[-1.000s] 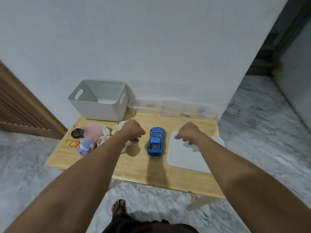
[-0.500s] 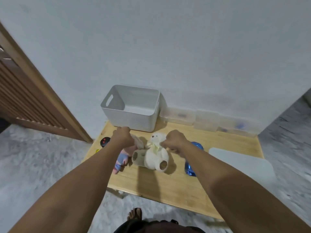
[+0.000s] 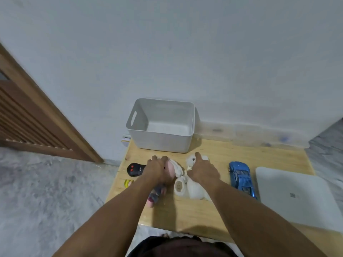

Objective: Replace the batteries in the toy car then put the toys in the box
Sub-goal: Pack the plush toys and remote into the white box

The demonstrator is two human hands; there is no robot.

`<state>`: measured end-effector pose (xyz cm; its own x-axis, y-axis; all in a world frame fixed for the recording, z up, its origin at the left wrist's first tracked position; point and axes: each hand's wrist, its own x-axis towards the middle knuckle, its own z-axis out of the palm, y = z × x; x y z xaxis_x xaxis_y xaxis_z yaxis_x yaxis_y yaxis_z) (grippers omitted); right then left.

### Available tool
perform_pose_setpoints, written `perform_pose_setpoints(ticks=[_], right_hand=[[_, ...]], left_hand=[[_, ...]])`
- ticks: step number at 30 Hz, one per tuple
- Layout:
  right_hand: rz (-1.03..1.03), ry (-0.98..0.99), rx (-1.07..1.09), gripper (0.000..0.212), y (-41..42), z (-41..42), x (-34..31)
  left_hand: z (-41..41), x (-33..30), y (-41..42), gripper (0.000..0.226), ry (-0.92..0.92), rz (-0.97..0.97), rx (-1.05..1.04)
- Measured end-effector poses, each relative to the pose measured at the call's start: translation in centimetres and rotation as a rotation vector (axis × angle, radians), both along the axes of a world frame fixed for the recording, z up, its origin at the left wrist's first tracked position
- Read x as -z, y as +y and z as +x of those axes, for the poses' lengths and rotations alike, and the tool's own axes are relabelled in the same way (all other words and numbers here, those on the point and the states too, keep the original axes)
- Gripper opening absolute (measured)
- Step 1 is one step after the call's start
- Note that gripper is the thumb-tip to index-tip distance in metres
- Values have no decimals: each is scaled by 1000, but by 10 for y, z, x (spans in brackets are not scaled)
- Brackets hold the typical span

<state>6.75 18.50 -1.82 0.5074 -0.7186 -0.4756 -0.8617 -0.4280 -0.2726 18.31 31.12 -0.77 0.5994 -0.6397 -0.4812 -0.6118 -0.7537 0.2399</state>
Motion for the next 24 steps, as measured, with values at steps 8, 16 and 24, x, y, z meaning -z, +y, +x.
perform_pose_setpoints(ticks=[8, 16, 24], right_hand=[[143, 64, -145, 46, -57, 19, -56], [-21, 116, -252, 53, -99, 67, -187], [-320, -650, 80, 85, -62, 133, -165]], left_hand=[[51, -67, -23, 32, 538, 345, 236], [129, -167, -50, 51, 551, 137, 93], [167, -156, -70, 65, -179, -537, -192]])
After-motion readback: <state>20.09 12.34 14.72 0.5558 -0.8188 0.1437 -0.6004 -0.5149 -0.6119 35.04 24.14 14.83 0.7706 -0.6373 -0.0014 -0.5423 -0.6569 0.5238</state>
